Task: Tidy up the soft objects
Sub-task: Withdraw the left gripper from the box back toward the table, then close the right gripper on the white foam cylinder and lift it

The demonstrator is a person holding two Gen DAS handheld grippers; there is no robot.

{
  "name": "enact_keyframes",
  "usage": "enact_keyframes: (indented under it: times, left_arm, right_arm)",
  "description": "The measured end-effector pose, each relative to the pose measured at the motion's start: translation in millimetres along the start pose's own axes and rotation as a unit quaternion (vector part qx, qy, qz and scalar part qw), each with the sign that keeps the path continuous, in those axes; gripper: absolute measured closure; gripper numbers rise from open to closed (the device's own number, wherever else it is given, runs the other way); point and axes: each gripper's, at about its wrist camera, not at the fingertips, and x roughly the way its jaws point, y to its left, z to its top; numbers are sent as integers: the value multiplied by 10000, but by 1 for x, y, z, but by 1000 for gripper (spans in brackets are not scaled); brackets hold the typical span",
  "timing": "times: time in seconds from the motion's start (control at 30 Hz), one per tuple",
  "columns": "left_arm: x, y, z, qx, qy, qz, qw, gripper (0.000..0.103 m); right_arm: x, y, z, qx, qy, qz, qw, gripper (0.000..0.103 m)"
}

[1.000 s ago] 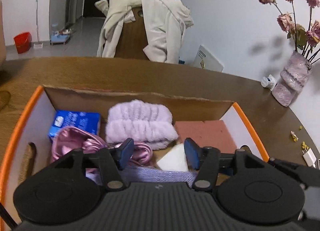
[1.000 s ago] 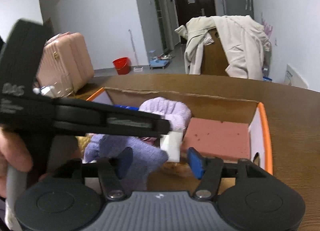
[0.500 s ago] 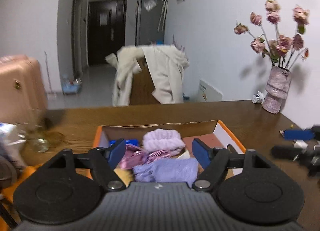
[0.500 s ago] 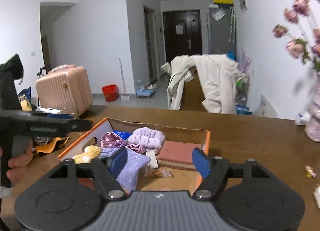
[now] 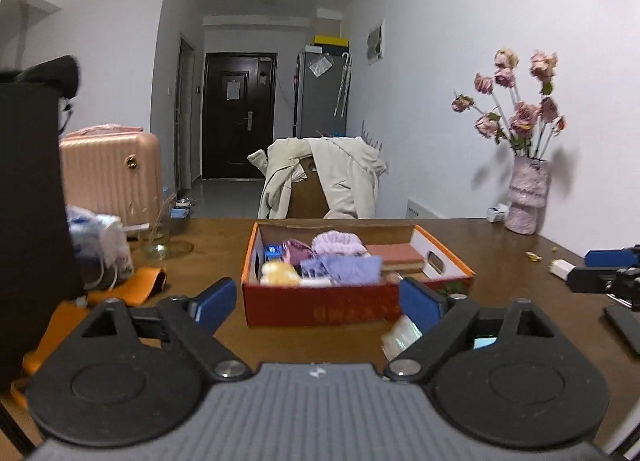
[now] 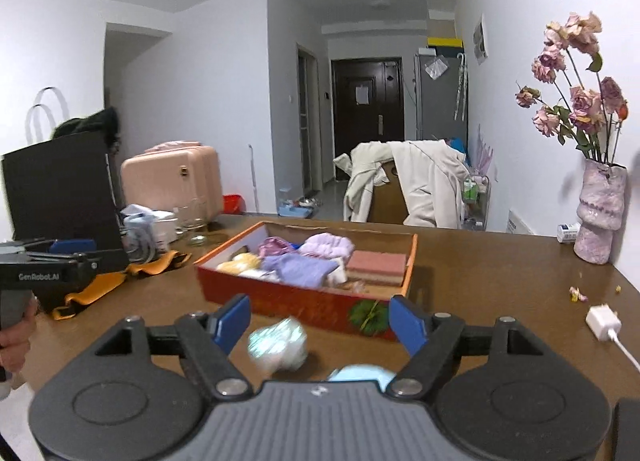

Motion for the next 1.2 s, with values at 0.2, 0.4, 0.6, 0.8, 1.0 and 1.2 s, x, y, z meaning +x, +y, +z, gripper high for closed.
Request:
enact_keyframes:
  times: [0.2,0.4,0.6,0.8,1.0,1.2]
  left_arm:
    - [-48,-6,-52,-284,183,-11,9994,6]
    - [-67,-21,-72,87,228,26,9997,6]
    - [-67,-25,-74,93,260,-68,9996,5]
    - [-36,-42,-71,174,497,-324,9981,5]
    - [4,-49,-69,268,711,-234,9968,5]
    - [37,-34,-65,250,936,0,9953,5]
  right_arm:
    - [-43,25,-49,188,-77,126,9997,18]
    - [-52,32,-75,319,99,167,9993,18]
    - [-53,31,-81,366,99,107,9992,18]
    - [-42,17,-78,523,87,-25,9986,18]
    - [10,14,-87,628,559,212,9962,19]
    - [83,41,-97,124,1013,96,9947,34]
